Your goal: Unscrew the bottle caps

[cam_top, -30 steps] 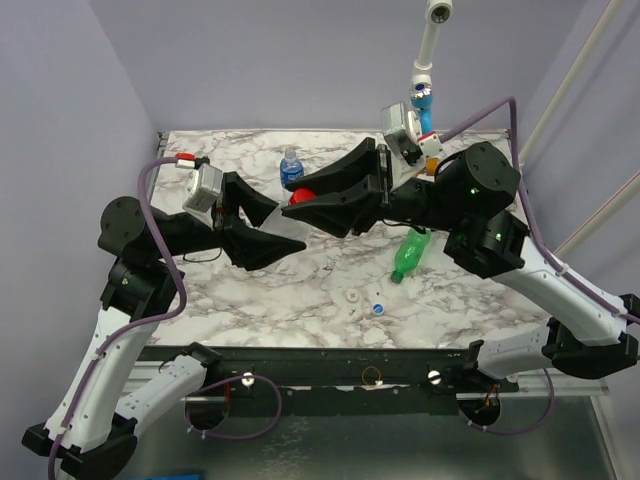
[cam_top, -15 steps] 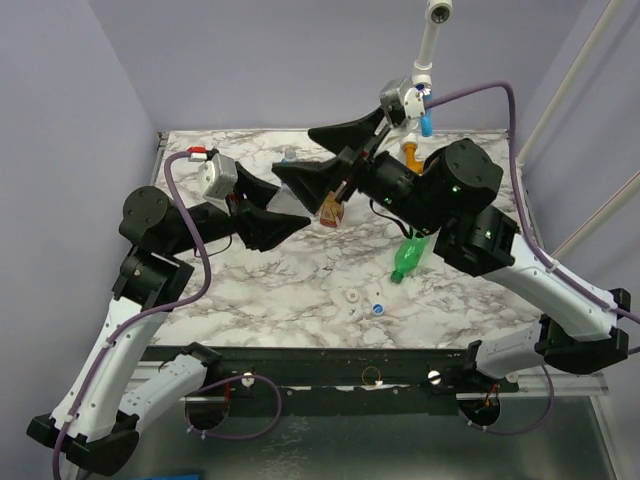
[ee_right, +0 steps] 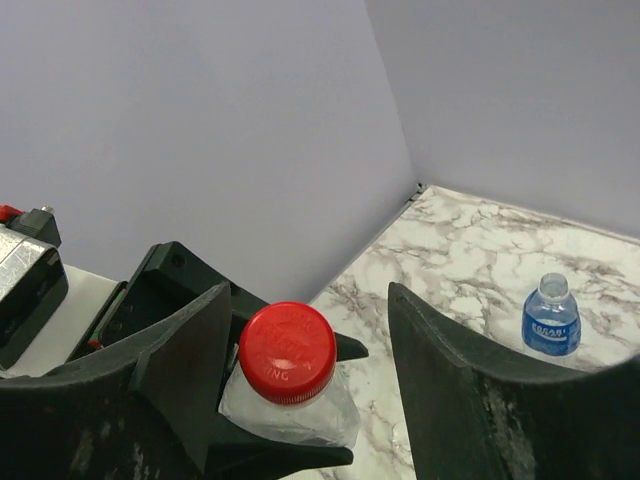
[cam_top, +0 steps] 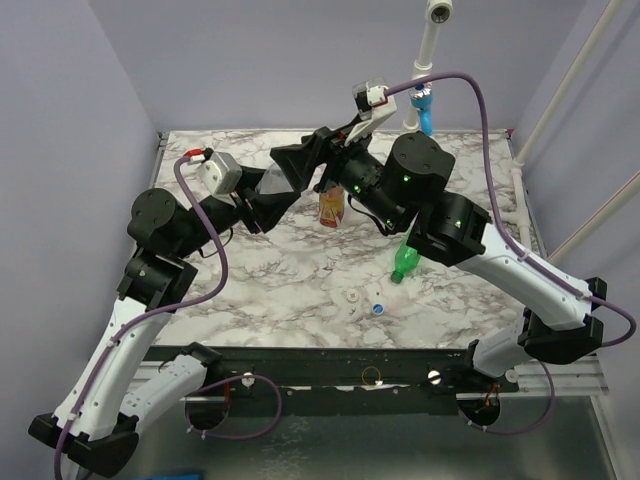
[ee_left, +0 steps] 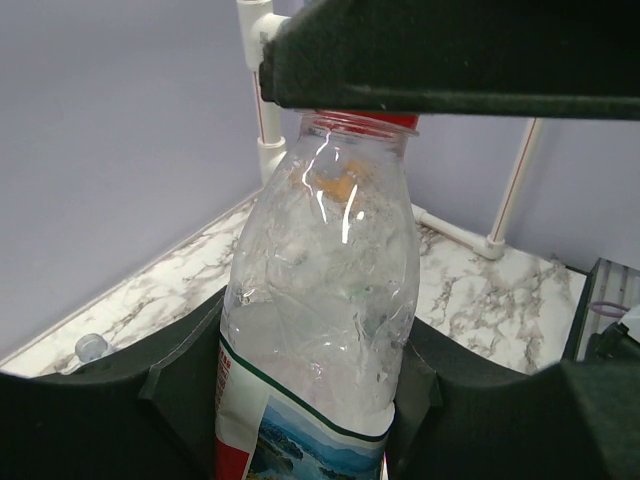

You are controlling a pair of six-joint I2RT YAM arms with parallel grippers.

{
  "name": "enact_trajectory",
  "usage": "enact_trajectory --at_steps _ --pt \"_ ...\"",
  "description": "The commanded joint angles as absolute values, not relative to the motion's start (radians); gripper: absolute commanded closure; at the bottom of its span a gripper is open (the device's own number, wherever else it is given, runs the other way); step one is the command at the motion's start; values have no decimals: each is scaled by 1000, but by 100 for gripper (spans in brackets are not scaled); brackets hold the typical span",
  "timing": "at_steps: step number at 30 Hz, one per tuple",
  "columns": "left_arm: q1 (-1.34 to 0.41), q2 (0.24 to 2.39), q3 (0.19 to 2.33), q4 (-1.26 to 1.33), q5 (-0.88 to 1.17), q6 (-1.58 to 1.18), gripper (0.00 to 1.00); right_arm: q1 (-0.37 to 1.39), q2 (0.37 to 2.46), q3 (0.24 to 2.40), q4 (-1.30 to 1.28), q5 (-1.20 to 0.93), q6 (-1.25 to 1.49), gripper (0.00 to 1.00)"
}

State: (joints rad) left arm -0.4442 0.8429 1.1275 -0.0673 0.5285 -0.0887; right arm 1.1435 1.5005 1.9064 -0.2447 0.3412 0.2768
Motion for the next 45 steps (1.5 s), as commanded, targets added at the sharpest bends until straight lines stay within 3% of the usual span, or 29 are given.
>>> enact_trajectory --at_steps 1,17,20,26,30,33,35,36,38,40,42,45 --pt "-439 832 1117 -36 457 -69 87 1145 1471 1885 -216 351 312 36" --pt "-439 827 1119 -34 498 -113 87 1145 1466 1883 -187 280 283 87" --pt "-439 830 1136 -46 600 -169 89 1143 1425 1841 -143 148 223 89" --pt "-439 858 1199 -69 1017 -333 90 1143 1324 1730 -97 -396 110 89" --pt "-438 877 1232 -71 1128 -421 91 1144 1270 1647 -31 -544 103 89" --pt "-438 883 1240 -71 1144 -434 95 1143 1262 1627 -12 -533 99 87" --pt "-437 883 1234 -70 1134 -429 95 1143 1265 1633 -17 -474 98 82" --pt "-438 879 1230 -71 1117 -421 95 1144 1268 1640 -24 -425 101 69" --pt "-436 874 1221 -71 1071 -395 95 1144 1274 1655 -37 -259 113 34" --pt "-436 871 1212 -74 1008 -358 95 1143 1283 1674 -51 -63 130 11" --pt "-436 868 1203 -77 933 -316 95 1143 1294 1695 -64 98 144 1" --pt "-436 865 1185 -81 820 -257 95 1144 1331 1760 -121 216 171 0"
